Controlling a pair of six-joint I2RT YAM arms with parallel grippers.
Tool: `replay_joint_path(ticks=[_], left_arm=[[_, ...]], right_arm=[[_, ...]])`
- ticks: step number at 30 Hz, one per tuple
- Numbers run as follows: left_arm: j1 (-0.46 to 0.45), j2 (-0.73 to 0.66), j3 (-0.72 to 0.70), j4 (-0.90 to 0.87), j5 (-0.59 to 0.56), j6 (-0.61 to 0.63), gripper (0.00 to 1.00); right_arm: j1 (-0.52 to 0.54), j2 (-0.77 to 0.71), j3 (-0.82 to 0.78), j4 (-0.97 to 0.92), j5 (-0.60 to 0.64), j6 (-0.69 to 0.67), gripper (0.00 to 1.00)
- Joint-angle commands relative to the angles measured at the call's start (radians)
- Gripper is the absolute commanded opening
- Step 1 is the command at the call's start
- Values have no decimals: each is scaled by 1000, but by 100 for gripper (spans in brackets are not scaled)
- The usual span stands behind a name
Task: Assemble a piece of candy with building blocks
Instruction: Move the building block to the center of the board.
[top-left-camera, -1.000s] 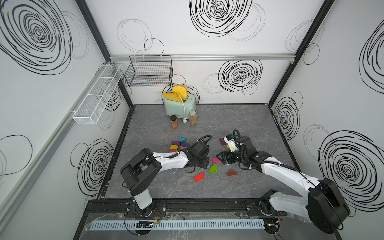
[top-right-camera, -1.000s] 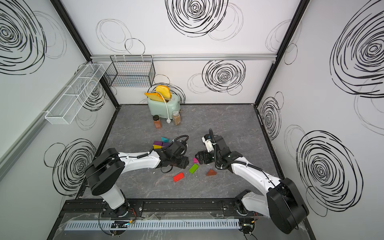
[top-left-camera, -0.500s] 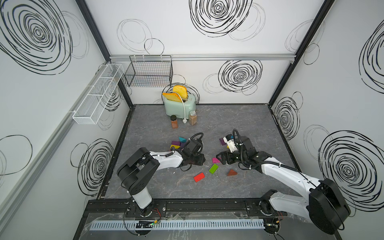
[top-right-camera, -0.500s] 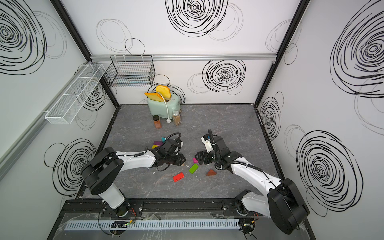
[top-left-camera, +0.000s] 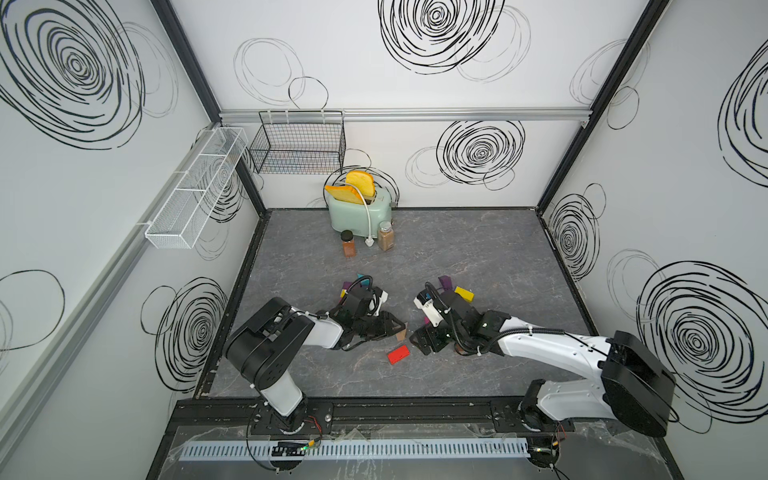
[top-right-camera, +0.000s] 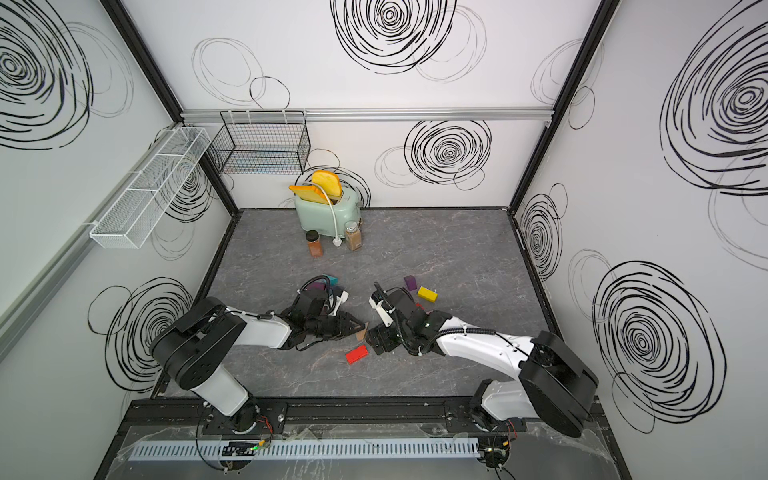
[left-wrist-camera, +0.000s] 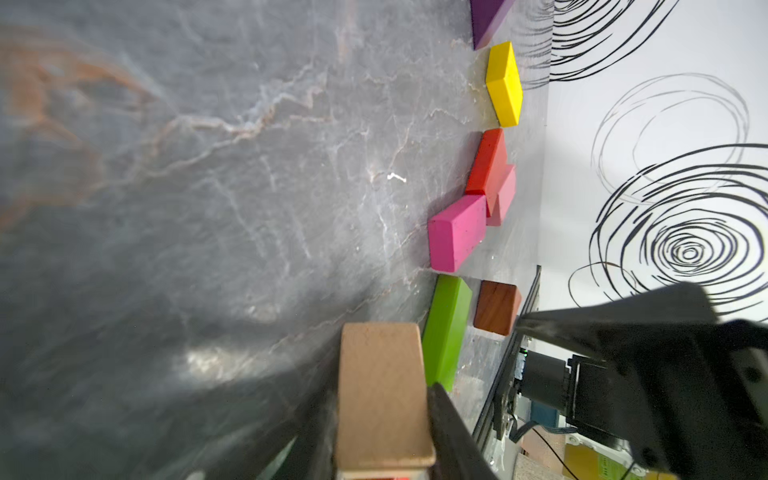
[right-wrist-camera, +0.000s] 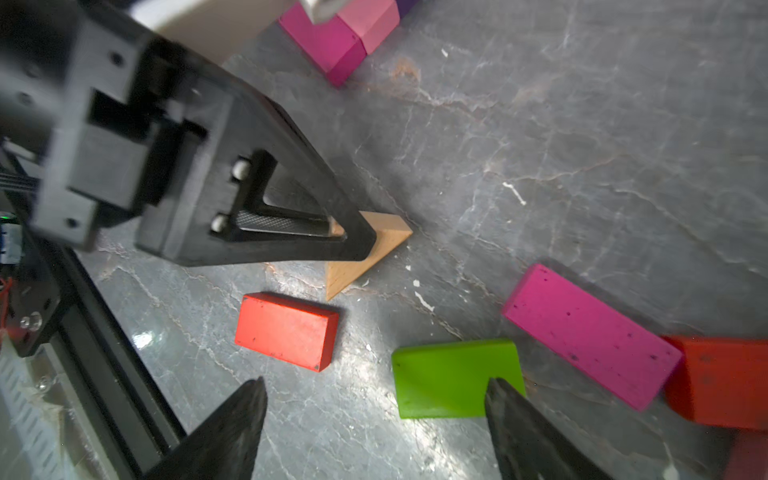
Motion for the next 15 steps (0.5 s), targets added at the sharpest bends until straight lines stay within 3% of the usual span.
replay_joint_path(ticks=[1,7,15], left_arm=[[8,20,-25,-5,31,-43,16],[2,39,-29,2,32,-49,16],[1,54,-39,15,32,-52,16]], right_arm=[[15,46,29,75,10,9,86],[16,155,59,159,-8,-8,85],[13,267,101,213,-67,-10,75]])
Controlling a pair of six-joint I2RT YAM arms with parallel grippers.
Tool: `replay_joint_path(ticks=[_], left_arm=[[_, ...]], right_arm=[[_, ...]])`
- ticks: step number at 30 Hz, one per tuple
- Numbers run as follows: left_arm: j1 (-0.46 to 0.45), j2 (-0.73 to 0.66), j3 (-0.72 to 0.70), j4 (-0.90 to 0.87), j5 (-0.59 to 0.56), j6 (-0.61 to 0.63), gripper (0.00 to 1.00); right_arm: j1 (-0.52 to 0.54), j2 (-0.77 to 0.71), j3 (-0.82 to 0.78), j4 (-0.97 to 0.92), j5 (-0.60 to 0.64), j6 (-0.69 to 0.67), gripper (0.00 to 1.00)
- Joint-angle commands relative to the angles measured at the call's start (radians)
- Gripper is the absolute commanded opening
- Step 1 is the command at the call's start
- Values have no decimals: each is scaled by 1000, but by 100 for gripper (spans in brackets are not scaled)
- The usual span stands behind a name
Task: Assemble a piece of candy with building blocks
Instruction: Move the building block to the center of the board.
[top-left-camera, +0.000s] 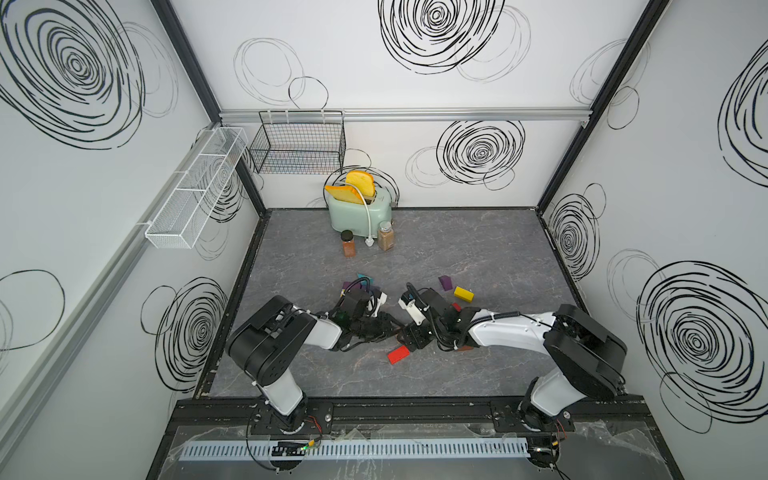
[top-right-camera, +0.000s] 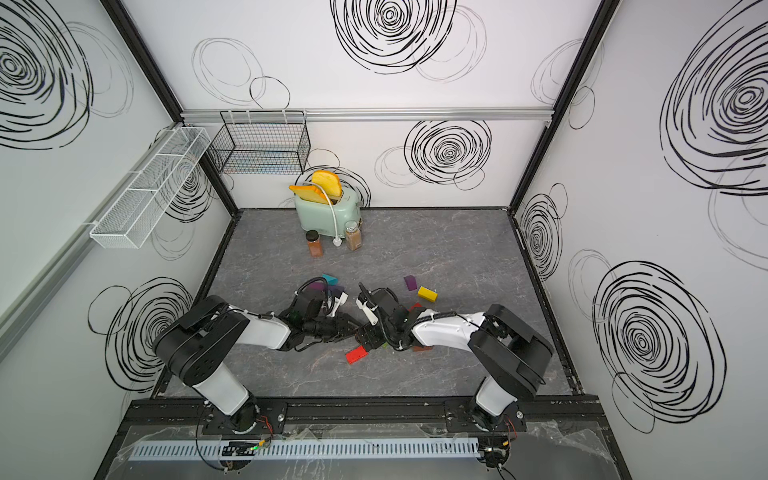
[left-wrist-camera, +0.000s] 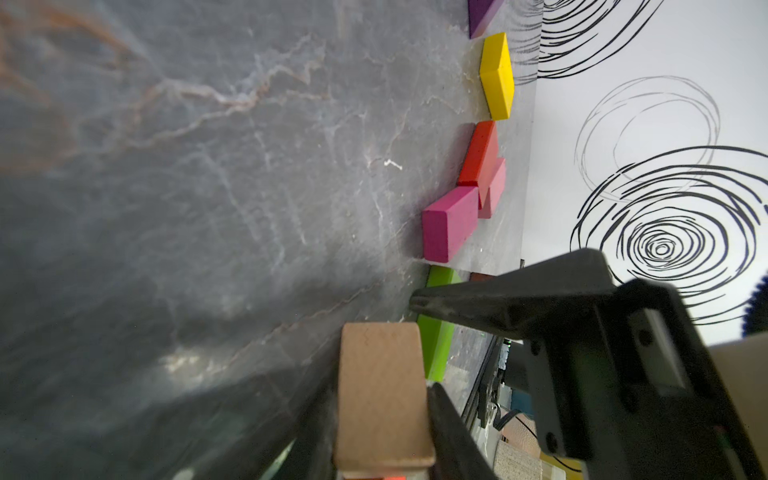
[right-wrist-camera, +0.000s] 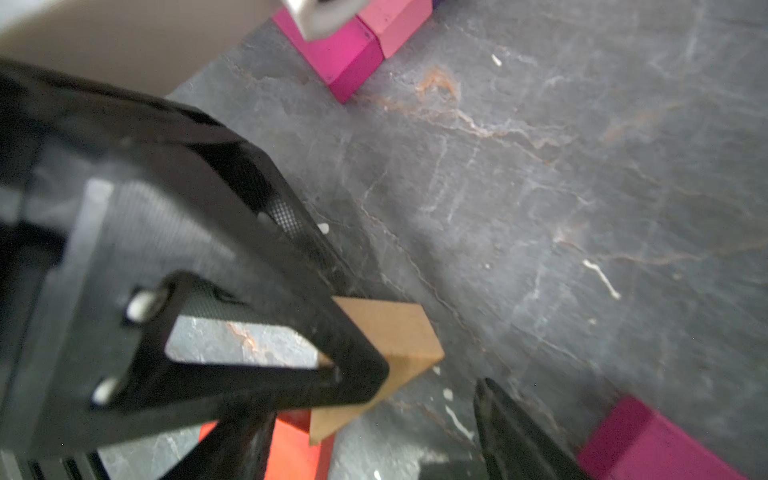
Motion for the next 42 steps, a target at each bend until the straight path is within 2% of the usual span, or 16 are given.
replay_joint_path(ticks=[1,6,14,18,36,42], left_arm=[[-2,32,-28,-37,-6,-22,16],[1,35,-37,-45,-4,-12,16],[11,12,-51,-105,-21,24,19],[15,7,-46,-134,-28,38,19],[41,-9,-78,-161,-33,46,37],[56,-4,-84,-165,-32,52,48]], right_arm=[[1,20,17,43,-18,7,74],[-7,33,8,59,-15,10,68],[-10,27,0,75,-12,9,52],[-7,20,0,82,-12,8,48],[12,44,11,123,-19,4,44],[19,56,23,128,-19,-6,40]])
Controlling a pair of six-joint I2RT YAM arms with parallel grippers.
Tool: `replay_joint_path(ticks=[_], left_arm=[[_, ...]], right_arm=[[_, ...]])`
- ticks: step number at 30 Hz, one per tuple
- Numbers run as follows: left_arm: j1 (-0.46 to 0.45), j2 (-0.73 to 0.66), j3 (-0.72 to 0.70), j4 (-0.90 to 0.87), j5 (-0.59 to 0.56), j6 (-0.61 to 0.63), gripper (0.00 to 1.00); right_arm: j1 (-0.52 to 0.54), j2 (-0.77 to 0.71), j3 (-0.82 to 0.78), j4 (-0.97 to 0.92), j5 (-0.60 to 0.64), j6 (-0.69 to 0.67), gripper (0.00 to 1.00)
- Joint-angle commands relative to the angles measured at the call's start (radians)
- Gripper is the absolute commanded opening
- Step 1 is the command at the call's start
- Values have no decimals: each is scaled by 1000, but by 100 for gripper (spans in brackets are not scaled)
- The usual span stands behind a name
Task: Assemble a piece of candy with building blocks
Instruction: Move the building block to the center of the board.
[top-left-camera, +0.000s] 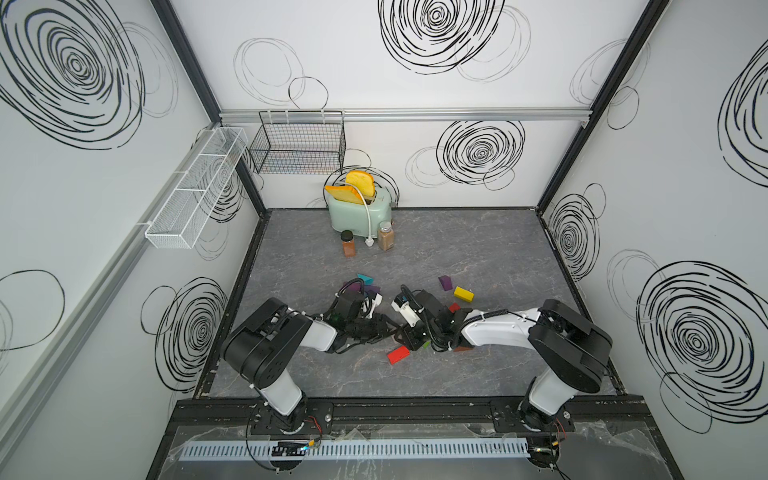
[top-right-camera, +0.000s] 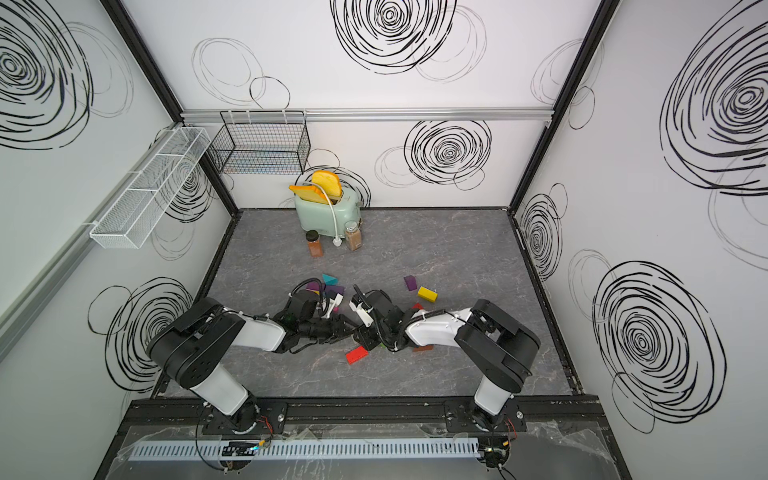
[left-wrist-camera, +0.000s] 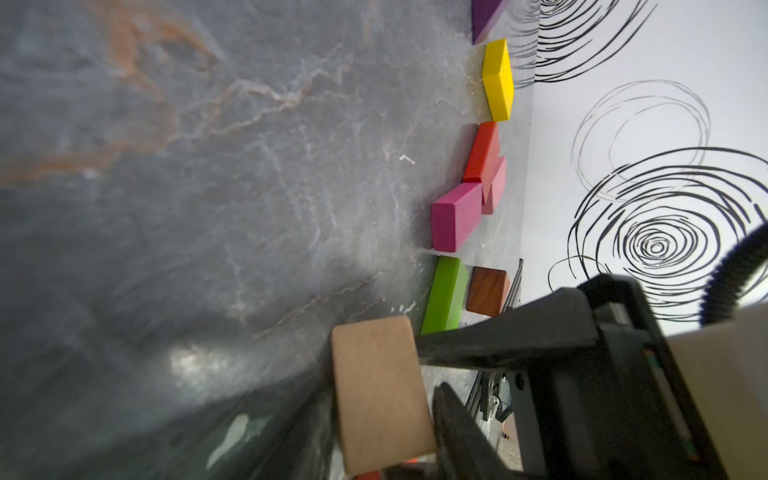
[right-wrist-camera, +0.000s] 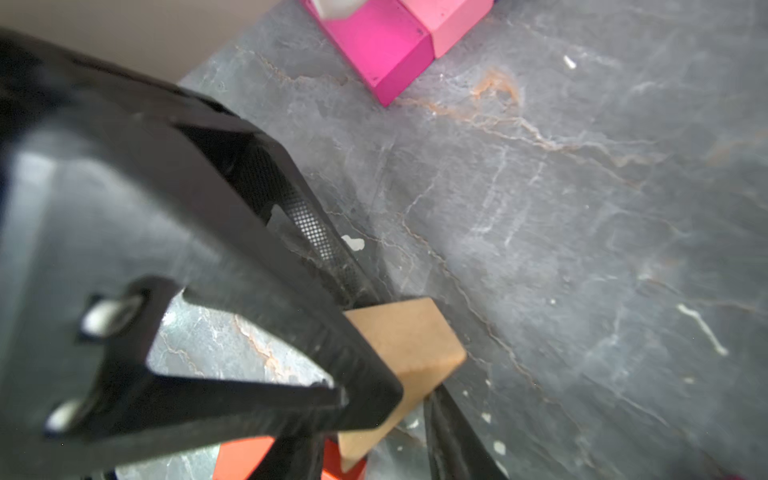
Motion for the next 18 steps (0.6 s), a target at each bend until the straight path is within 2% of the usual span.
replay_joint_path(ticks=[1,7,12,18], left_arm=[[11,25,-43,-162,-49,11,49],[30,-5,-49,-186,-60,17,49],[52,-27,-60,-211,-63,33,43],[64,-50,-80,-219,-69,34,43]], right_arm=[[8,12,26,48,10,-6,40],[16,11,34,51,7,-15,38],[23,8,37,66,10,-21,36],[34,26,54,59,9,-26,35]])
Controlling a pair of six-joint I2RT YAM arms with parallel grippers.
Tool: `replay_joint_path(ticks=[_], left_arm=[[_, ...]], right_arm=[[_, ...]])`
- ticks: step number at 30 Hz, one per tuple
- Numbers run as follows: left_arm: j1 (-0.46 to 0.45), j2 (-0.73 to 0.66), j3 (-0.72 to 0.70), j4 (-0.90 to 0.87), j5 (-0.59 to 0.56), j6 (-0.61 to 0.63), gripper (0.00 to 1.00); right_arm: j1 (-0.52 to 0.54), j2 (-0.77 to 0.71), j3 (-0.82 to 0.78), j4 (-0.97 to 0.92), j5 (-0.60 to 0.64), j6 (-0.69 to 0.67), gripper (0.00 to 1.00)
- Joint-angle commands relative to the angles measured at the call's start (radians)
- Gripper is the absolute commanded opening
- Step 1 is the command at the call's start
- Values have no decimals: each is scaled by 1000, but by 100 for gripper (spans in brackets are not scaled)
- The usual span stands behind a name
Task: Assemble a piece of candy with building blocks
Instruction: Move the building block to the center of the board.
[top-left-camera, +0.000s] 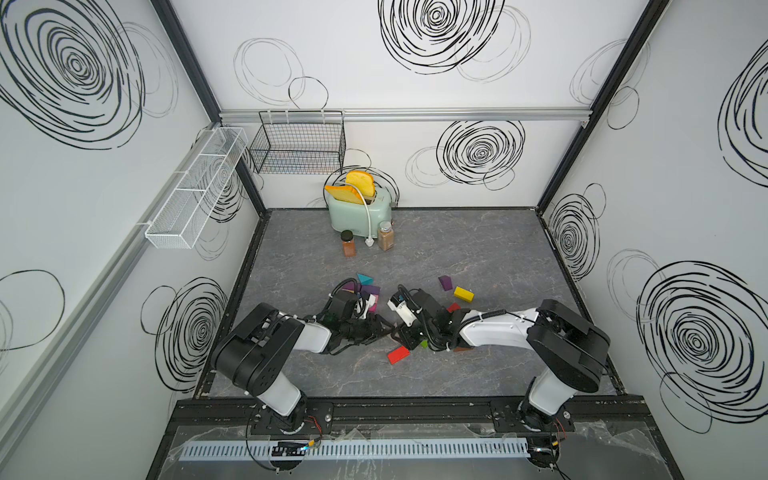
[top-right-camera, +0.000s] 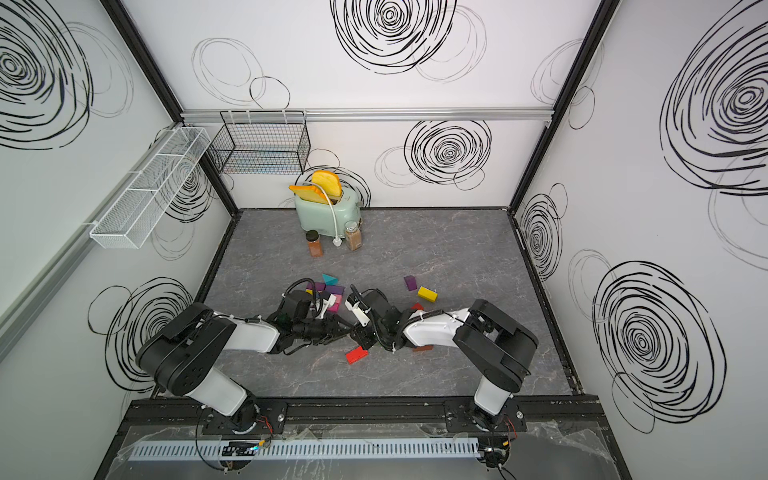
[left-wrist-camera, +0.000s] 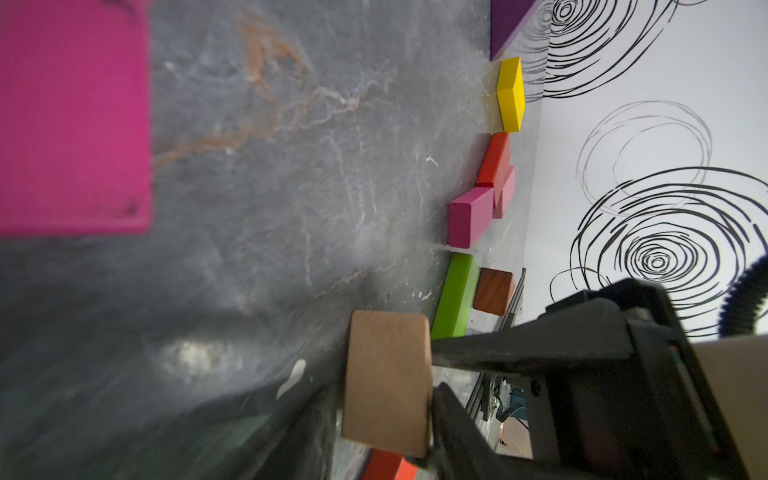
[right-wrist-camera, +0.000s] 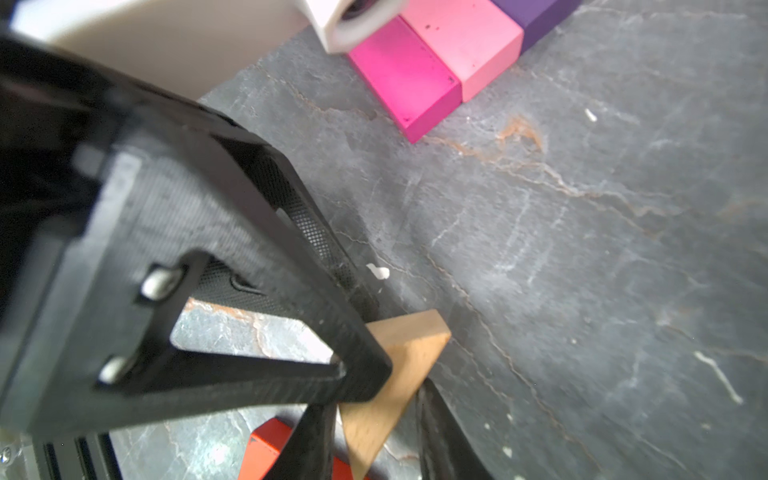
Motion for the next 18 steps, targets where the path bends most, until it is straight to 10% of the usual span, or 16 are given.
replay_joint_path(ticks=[1,18], left_arm=[[9,10,-45,-156,-70,16,44],[90,-290,13,-465,-123,92,65]], right_arm=[[10,22,34,29,7,-8,35],[39,-6,75,-84,26,-19,41]])
